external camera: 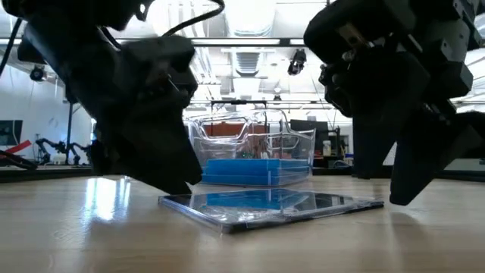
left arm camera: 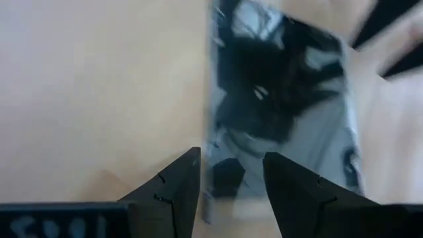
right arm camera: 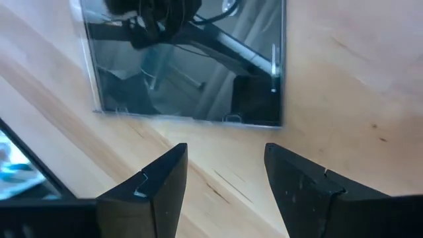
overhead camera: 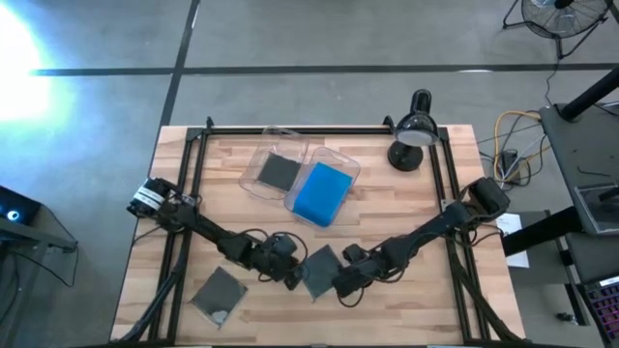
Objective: Pick & place jewel cases by type
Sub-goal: Put the right black CD case into the left transparent bin
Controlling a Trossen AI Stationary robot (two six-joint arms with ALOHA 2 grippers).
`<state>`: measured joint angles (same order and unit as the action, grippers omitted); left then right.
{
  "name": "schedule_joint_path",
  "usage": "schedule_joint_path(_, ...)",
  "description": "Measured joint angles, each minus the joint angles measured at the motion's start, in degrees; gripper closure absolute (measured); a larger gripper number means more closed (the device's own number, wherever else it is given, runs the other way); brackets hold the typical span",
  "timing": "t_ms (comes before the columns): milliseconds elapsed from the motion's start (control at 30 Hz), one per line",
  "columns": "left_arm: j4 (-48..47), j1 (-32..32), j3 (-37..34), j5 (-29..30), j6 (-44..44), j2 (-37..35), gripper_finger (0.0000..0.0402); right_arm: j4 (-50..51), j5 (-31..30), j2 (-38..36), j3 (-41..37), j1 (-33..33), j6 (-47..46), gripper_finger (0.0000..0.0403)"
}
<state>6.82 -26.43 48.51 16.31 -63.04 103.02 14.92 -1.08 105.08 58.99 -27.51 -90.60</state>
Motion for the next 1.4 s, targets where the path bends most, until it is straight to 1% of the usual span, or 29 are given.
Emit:
schedule_joint_path(133,2.23,-1.74,0.0,-3.92,-1.77,0.0,0.0255,-4.43,-0.31,0.0,-2.4,0.02,-2.69,0.0206)
schedule_joint_path(300,4.24,-3.12,-0.07,-5.1,-1.99,0.08,0.0255,-5.52,-3.16,-0.11,-3.79,0.49,-3.75,0.0207)
schedule_joint_path(400,6.14,-3.37,-0.09,-5.55,-2.01,0.2,0.0255,-5.64,-4.22,-0.13,-3.99,1.73,-2.21,0.0207)
schedule_joint_path(600,9.74,-3.19,-0.09,-4.74,-1.99,0.2,0.0255,-6.77,-7.69,0.03,-3.56,4.81,4.19,0.0207)
schedule_joint_path(733,9.12,-3.3,-0.09,-4.85,-1.94,0.2,0.0255,-6.03,-7.08,-0.12,-3.29,5.52,4.73,0.0207)
schedule_joint_path(867,6.14,-3.3,-0.09,-4.73,-1.71,0.18,0.0255,-4.61,-4.44,-0.39,-3.22,4.79,1.36,0.0207)
schedule_joint_path(967,5.08,-3.3,-0.04,-4.64,-1.24,0.11,0.0255,-6.5,-4.26,0.37,-3.22,3.62,-0.92,0.0206)
schedule_joint_path(1133,6.75,-3.3,-0.04,-4.8,0.25,0.89,0.0255,-11.62,-3.58,1.95,-3.18,3.23,-2.19,0.0206)
schedule_joint_path(1300,10.52,-3.41,-0.07,-5.37,0.34,2.2,0.0255,-12.0,-3.1,2.27,-3.09,4.25,-0.82,0.0206)
schedule_joint_path(1400,10.71,-3.37,-0.04,-5.92,0.46,2.58,0.0255,-12.35,-2.39,1.98,-3.14,5.15,0.58,0.0206)
